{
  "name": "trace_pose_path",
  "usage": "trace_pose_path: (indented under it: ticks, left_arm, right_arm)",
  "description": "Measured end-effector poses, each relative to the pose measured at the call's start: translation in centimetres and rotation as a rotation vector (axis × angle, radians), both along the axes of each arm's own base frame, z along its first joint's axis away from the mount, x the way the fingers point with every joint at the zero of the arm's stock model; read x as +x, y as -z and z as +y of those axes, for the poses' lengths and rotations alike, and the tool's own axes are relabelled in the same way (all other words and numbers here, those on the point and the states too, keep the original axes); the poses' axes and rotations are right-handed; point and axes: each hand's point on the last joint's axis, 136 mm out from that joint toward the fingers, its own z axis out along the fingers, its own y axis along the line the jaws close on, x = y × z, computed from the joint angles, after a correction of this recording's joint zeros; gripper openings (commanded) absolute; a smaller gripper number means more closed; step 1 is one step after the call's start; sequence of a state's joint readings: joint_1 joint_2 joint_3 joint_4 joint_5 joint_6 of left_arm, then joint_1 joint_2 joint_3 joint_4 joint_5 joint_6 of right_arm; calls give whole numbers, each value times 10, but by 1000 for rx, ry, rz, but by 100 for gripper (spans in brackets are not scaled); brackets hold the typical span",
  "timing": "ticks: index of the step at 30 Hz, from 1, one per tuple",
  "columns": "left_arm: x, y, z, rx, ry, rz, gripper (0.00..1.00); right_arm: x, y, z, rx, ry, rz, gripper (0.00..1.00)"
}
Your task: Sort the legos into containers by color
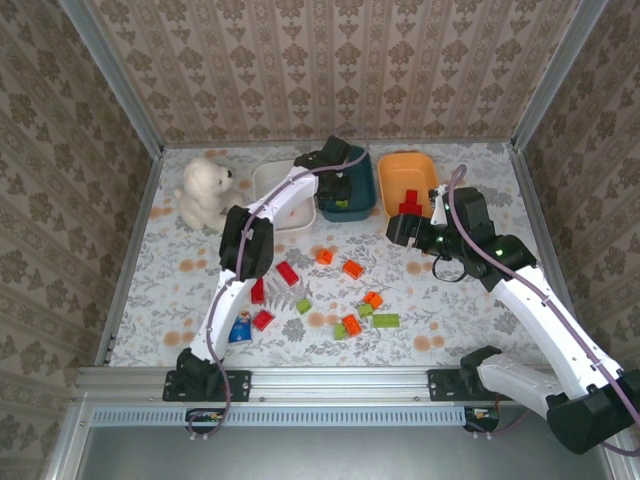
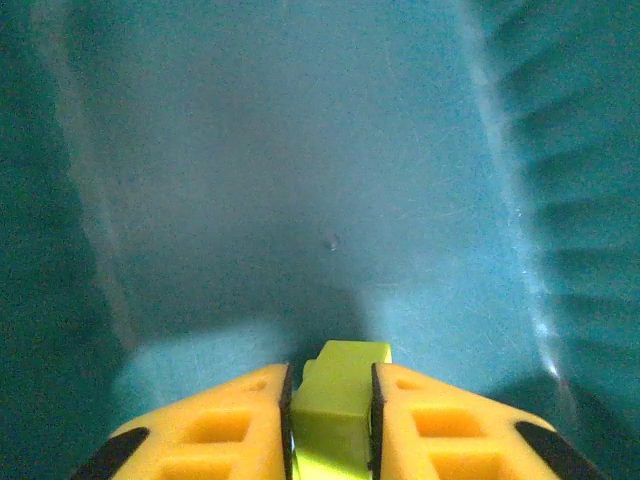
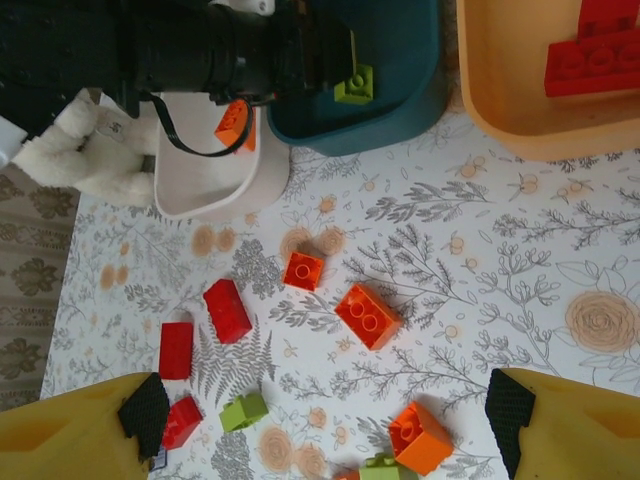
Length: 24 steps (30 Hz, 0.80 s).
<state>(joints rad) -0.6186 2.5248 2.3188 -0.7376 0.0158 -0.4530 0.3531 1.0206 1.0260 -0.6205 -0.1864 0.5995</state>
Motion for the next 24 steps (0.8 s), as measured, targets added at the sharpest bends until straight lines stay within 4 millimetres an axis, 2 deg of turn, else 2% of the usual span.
trace_pose_path:
  ticks: [6,10,12,15,17,20,23,24]
  left_arm:
    - [-2,0,-4,-24,-9,16,55]
    - [-3,-6,-5,-42,-15,20,58]
    - [-4,-15,-2,-61,-30,18,60]
    - [-12,-43,15,-90,-73,9,60]
    - [-25,-69,39,-117,-119,-3,60]
    - [-50,-115,94,-164,-222,-39,60]
    - [-84,-158,167,-200,-356,-112,59]
    - [-102,-168,198,-200,-416,-143,59]
  right_arm:
    - [-4,6,-2,-15,-3,29,86]
    - [-3,8,5,-52,-42,40,86]
    - [-3,9,18,-86,-93,39,86]
    - [-10,14,56,-139,-232,34,85]
    - [-19,21,87,-169,-337,41,85]
    - [-31,37,135,-210,-475,63,84]
    - [-36,56,184,-251,-572,94,84]
    - [-36,62,200,-260,-594,101,83]
